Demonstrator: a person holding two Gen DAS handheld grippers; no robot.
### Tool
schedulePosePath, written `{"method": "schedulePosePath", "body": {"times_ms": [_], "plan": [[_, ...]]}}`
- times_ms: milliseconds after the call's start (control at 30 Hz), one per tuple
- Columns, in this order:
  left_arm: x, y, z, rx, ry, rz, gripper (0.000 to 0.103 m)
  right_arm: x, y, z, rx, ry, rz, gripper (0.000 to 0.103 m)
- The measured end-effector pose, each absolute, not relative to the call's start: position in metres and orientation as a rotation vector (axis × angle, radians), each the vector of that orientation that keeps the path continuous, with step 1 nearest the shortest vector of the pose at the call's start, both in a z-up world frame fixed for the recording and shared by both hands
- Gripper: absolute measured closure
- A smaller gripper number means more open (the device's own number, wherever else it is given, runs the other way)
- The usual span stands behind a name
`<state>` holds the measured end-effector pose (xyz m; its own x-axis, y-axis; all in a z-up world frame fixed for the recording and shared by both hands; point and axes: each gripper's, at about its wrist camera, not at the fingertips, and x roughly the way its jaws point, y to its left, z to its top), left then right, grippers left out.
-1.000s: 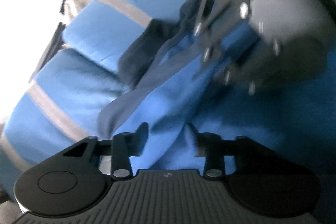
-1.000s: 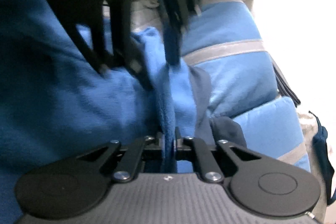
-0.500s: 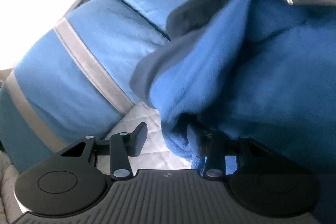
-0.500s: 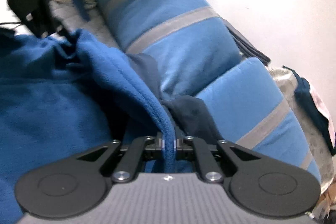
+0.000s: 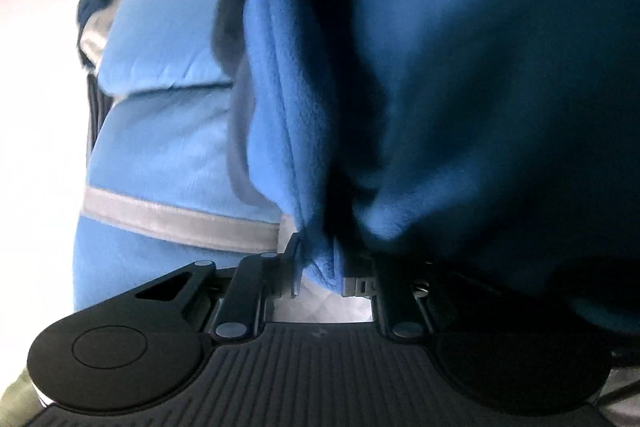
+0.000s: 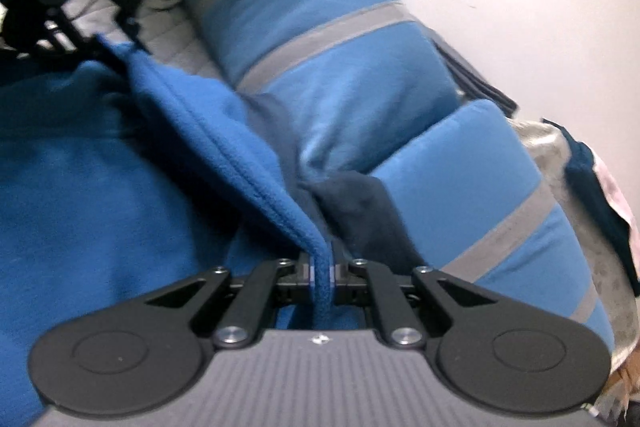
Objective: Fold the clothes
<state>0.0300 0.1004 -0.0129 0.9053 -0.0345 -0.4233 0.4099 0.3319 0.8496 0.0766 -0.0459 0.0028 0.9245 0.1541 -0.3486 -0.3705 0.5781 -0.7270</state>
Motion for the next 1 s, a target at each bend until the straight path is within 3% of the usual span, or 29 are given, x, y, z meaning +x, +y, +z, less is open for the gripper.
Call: {"method": "schedulePosePath", "body": {"times_ms": [67,133,200,800,867,933,1000], "plan": [[0.028,0.098,-0.010,1.218,0.349,-0.318,0.078,0.071,-0.047,0.004,-0.900,0.264,0.332,0.097],[0.026,0.095,-0.007,1.231,0.339,-0.337,0.060,0.065,-0.047,0.005,-0.894,0.269,0.352,0.097],[0.024,0.093,-0.004,1.245,0.329,-0.356,0.055,0.063,-0.048,0.010,-0.879,0.256,0.352,0.097],[0.064,0.064,0.013,1.228,0.400,-0.516,0.055,0.064,-0.056,0.026,-0.805,0.235,0.341,0.097],[0.066,0.064,0.011,1.245,0.389,-0.478,0.060,0.062,-0.055,0.025,-0.811,0.232,0.345,0.097],[0.068,0.063,0.009,1.268,0.372,-0.429,0.082,0.061,-0.055,0.025,-0.815,0.231,0.350,0.097],[0.064,0.063,0.008,1.290,0.307,-0.339,0.094,0.059,-0.054,0.024,-0.815,0.232,0.359,0.097]]}}
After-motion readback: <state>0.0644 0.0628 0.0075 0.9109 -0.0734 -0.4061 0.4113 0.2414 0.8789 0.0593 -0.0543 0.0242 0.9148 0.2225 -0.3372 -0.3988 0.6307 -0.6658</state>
